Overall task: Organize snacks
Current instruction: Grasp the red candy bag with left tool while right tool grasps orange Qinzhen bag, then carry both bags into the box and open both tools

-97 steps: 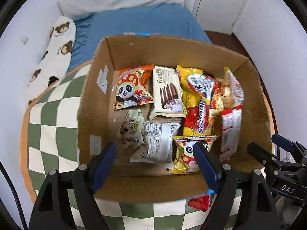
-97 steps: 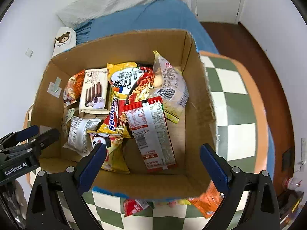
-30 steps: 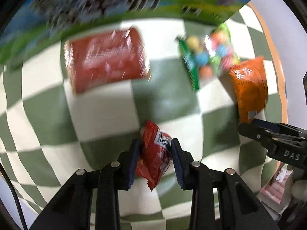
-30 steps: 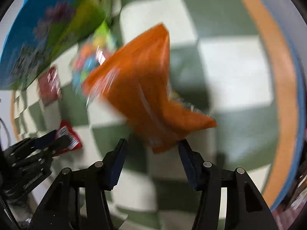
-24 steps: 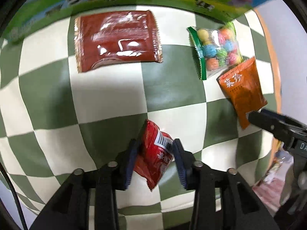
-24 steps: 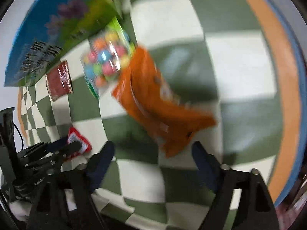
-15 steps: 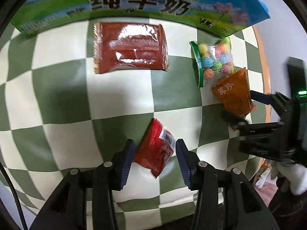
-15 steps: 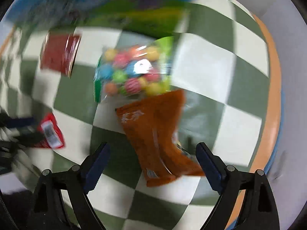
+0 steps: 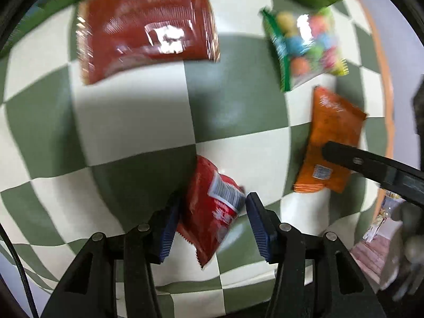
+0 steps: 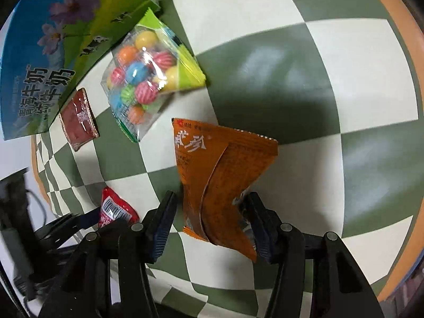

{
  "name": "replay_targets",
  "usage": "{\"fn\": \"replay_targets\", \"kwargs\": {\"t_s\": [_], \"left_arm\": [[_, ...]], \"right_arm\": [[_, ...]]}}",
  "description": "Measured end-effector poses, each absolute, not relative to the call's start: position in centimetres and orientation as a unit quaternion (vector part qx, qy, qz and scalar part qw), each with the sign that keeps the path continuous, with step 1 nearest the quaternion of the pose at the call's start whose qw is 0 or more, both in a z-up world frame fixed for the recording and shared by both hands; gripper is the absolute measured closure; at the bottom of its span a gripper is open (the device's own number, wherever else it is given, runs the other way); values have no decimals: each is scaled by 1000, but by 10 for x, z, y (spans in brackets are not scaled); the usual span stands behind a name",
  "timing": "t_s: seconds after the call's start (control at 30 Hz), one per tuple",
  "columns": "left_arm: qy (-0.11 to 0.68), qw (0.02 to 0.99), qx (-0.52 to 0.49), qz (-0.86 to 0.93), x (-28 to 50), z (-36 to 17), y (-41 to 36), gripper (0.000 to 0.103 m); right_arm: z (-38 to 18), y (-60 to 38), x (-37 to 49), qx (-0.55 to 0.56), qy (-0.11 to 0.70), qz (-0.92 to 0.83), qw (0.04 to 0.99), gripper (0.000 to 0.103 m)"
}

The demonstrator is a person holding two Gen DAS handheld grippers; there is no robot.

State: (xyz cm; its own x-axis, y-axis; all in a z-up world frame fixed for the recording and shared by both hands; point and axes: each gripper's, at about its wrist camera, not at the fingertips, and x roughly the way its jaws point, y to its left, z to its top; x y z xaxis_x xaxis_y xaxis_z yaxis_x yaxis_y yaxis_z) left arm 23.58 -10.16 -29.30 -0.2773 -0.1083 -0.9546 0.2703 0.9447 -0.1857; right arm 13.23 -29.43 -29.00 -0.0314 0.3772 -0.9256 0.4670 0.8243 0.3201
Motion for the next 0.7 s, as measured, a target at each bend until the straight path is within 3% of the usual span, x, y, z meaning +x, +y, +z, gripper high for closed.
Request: {"fn": "replay_targets", "kwargs": {"t_s": [0.07,0.37,0.4,0.47,0.5,0.7], "left_arm": [[781,604,49,-150,238,-295,-103,55],[743,661,55,-85,243,-265,-72,61],[744,662,46,-78,246,-264,-65,61],[744,663,35,-73,250,-262,-59,61],[745,663,27,-71,252,-260,-56,61],[746,662,-28,-74,250,-247,-43,61]], "right_arm": [[-286,-289,135,274,713,-45,643,24],[-290,-229,144,195,699,-99,681,23],[-290,-227,145,188,695,-101,687,24],[-289,-213,145,161,686,-100,702,44],[-287,-207,146,152,684,-92,708,48],[-273,-172,148,181,675,-33,714,54]]}}
